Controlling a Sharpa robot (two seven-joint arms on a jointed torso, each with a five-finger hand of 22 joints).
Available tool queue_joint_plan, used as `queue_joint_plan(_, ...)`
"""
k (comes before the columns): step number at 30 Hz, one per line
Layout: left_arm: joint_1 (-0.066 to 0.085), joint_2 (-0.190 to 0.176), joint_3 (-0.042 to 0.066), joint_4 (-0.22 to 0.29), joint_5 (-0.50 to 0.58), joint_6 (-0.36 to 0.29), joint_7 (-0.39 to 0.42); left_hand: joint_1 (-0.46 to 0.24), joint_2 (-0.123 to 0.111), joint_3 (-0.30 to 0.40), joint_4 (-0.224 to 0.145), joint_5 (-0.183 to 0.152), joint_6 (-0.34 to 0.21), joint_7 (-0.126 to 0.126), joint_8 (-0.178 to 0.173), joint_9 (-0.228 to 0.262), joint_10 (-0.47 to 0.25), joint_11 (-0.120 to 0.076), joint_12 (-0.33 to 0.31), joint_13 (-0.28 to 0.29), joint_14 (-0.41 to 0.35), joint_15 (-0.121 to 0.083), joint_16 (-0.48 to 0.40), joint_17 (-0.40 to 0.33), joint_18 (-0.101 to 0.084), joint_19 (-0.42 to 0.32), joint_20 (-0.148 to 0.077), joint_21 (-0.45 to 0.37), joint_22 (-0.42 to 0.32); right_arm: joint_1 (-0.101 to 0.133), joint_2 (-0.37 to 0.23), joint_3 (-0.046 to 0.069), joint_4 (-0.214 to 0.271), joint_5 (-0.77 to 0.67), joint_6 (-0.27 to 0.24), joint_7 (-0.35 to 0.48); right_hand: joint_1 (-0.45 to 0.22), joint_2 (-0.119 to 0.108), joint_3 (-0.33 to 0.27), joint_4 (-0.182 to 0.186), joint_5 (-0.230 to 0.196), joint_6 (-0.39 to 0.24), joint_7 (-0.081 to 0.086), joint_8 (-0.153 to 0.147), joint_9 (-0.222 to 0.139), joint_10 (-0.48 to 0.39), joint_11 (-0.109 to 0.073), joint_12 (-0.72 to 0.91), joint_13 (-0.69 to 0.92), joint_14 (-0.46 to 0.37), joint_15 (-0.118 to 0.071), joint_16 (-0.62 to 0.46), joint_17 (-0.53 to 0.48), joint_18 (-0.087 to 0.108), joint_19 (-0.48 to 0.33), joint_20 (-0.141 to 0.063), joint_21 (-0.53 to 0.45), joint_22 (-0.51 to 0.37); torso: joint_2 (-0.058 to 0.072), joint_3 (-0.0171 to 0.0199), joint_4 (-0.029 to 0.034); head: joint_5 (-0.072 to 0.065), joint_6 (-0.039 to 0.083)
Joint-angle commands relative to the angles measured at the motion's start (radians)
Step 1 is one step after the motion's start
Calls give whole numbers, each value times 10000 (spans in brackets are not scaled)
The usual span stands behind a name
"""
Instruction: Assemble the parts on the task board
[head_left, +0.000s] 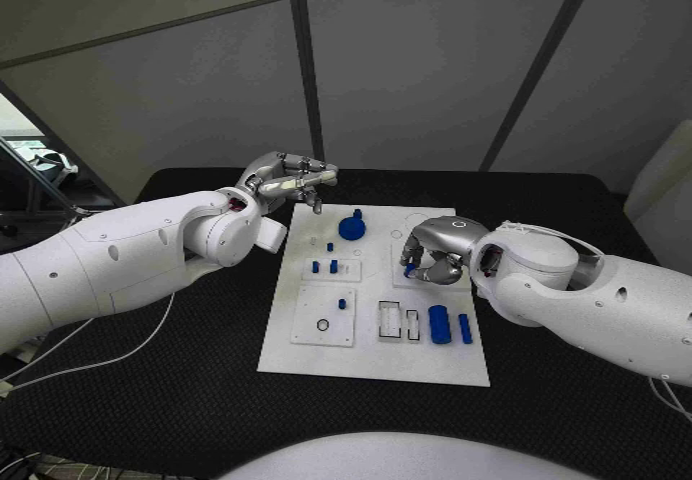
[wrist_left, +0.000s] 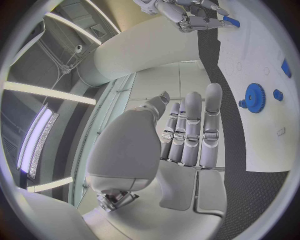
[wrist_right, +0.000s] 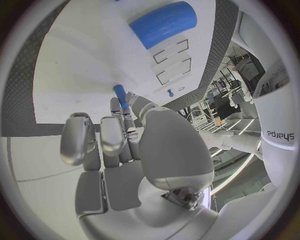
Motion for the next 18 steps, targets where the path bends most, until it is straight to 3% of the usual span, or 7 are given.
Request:
queue_joint_plan(1, 19, 6, 7, 9, 42, 95, 27, -16, 80, -31, 29, -34, -58, -27, 22, -9, -55, 4, 52, -10, -56, -16, -39, -10, 415, -44, 28, -47, -9, 18, 89, -28, -70, -116, 54, 31, 99, 1, 87, -15, -57, 133, 8, 39, 17, 135, 0, 24, -17, 189, -59, 75, -2, -63, 103, 3, 79, 764, 5, -5, -7, -3, -14)
queue_joint_plan(8, 20, -23, 7, 31, 42, 88, 7, -16, 80, -31, 29, -34, -58, -27, 22, -9, -55, 4, 52, -10, -56, -16, -39, -10, 415, -44, 28, -47, -9, 17, 226, -194, -142, -496, -82, -174, 214, 49, 259, -99, -82, 265, 3, 43, 20, 251, -13, -62, -38, 194, -67, 139, 46, -98, 157, -4, 250, 887, 5, -12, 4, -16, -77)
queue_joint_plan(13, 20, -47, 7, 38, 42, 68, -6, -18, 95, -32, 34, -30, -63, -29, 28, -8, -62, 2, 61, -8, -56, -15, -37, -20, 416, -41, 30, -56, -18, 16, 246, -228, -105, -722, -204, -279, 253, 65, 355, -138, -101, 331, 29, 43, 21, 279, 0, -124, -48, 196, -61, 166, 56, -110, 173, -4, 307, 932, 0, -6, -6, -6, -88)
queue_joint_plan(18, 20, -56, 7, 57, 42, 60, -10, -12, 115, -25, 35, -26, -64, -31, 32, -6, -66, 1, 67, -7, -56, -16, -35, -27, 417, -39, 31, -62, -24, 10, 105, -237, 134, -800, -693, -204, 217, 39, 497, -164, 287, 528, 16, 74, 39, 482, -17, -180, -35, 208, -69, 248, 116, -149, 238, -4, 503, 1071, -3, 3, -13, 28, -108)
